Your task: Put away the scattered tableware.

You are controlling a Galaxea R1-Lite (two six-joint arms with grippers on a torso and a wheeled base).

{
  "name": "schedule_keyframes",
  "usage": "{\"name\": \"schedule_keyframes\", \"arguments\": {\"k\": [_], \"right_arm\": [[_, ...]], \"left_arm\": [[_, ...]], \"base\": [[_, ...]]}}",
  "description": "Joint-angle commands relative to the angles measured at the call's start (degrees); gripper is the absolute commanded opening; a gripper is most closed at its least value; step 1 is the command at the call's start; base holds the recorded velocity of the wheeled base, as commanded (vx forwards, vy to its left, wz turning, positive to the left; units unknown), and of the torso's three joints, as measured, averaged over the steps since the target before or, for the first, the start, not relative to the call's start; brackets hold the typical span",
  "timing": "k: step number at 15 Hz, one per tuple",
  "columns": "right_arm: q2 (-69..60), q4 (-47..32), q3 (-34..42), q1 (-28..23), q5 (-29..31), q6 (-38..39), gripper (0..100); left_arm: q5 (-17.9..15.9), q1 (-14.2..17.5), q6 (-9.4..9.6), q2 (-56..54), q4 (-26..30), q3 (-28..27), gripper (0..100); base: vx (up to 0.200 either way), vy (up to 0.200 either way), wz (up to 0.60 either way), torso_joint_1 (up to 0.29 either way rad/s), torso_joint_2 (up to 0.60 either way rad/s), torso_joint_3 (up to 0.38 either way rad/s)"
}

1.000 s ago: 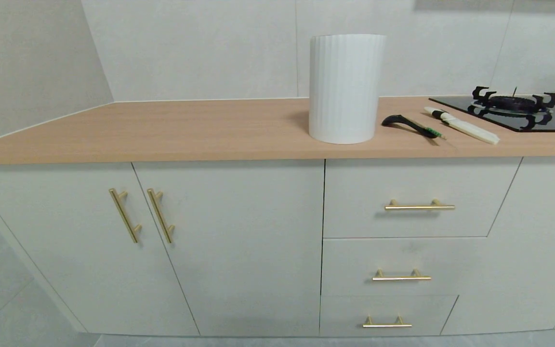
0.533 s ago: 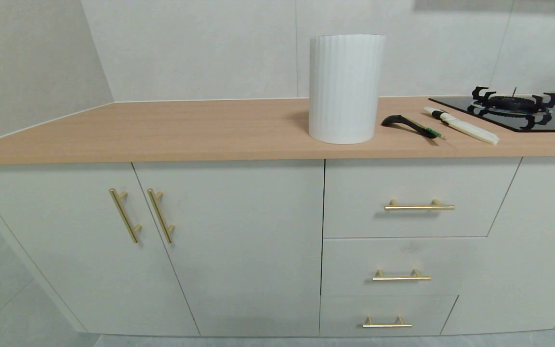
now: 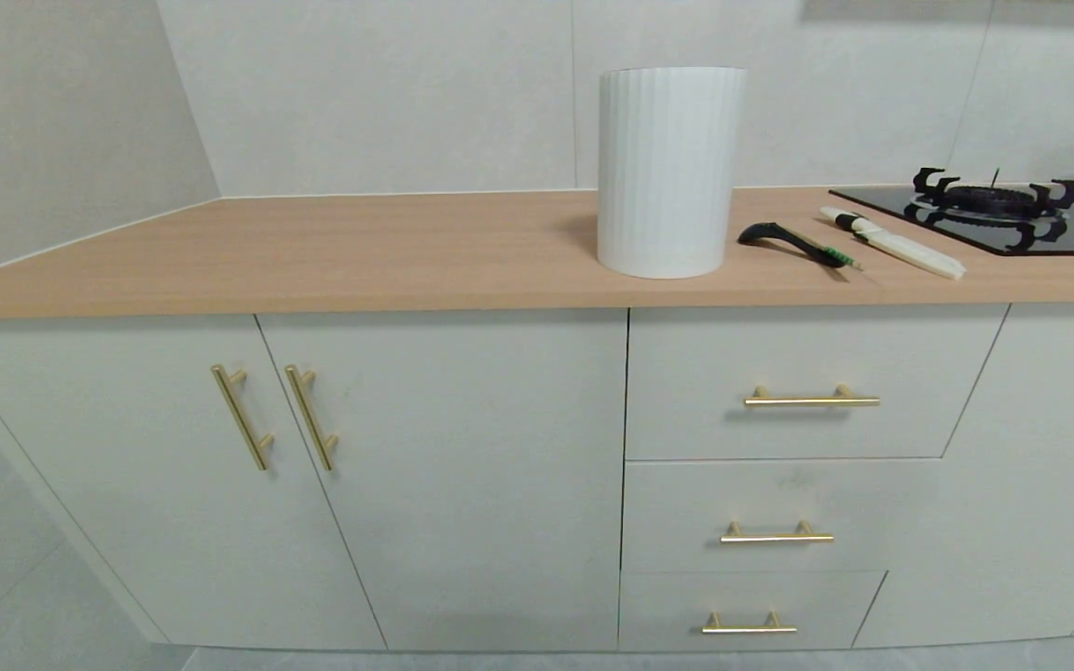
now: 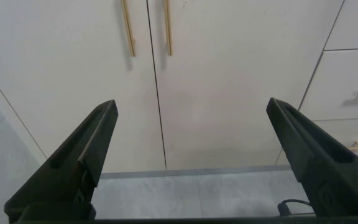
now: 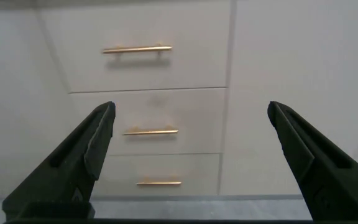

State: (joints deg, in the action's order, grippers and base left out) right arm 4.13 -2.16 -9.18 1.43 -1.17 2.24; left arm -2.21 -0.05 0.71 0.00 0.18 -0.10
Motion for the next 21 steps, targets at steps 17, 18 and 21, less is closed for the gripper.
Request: {"name": "schedule_keyframes", "arguments": {"k": [17,18,21], "right_arm": [[105.4,33.7,-18.9,9.9,-3.8,-1.8,100],[110.0,40.3,-18.3,9.9,-3.5,0.4,100],[120.3,55.4,-17.6,10.1,-2.2,5.1,100]], "left_arm": [[0.0,0.0,0.08,0.0,0.0,0.0,100],[0.0,0.0,0.0,0.0,0.0,0.0,100],[0.0,0.0,0.0,0.0,0.0,0.0,100]], "base": [[0.0,0.0,0.0,0.0,0.0,0.0],[0.0,0.0,0.0,0.0,0.0,0.0],[0.0,0.0,0.0,0.0,0.0,0.0]]}}
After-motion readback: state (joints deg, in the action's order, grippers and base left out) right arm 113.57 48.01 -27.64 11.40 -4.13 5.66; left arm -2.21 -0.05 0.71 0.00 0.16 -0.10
